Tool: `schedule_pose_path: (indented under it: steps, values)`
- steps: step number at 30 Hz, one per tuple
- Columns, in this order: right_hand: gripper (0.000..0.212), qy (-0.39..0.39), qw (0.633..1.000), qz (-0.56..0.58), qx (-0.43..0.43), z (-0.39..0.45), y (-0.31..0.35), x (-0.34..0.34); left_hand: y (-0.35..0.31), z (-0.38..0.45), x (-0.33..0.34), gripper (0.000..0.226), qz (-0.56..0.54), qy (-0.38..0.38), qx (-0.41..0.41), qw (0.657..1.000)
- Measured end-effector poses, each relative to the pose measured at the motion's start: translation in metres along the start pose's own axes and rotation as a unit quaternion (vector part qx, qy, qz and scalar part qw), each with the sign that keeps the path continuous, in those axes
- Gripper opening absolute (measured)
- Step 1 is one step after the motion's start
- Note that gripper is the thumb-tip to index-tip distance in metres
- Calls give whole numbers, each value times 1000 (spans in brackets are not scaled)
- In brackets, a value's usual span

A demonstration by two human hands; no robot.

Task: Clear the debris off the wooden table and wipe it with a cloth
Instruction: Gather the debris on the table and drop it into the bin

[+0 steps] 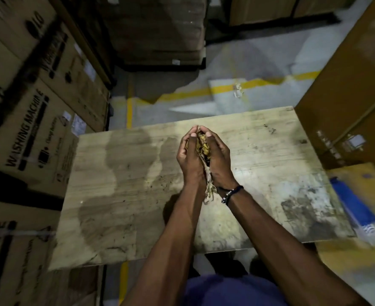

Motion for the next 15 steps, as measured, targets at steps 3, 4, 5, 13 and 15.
schedule_pose_path:
  steps: [3, 4, 5, 13, 15]
  values:
    - [28, -19, 1000, 2, -16, -10, 25, -11, 1, -18, 16, 19, 19, 25, -10, 999]
    - [27, -31, 999, 4, -21, -14, 32, -17, 5, -24, 21, 19, 22, 37, -21, 999]
    - [26, -44, 999, 5, -28, -19, 39, -23, 9, -30, 26, 19, 24, 51, -34, 998]
    - [27, -211, 974, -11, -80, -91, 64, -109, 76, -98, 46, 20, 82, 178, -140, 971]
    - [29, -264, 960, -22, -92, -120, 71, -142, 104, -127, 48, 19, 104, 207, -172, 957]
Point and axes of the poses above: each hand's wrist, its own z-axis towards the middle knuckle, its own x-axis out of the palm, y = z × x, the point moved 8 cm from there along z, towards the middle knuckle, and after that the axes turned 9 degrees about -x, right-handed, at the moved point
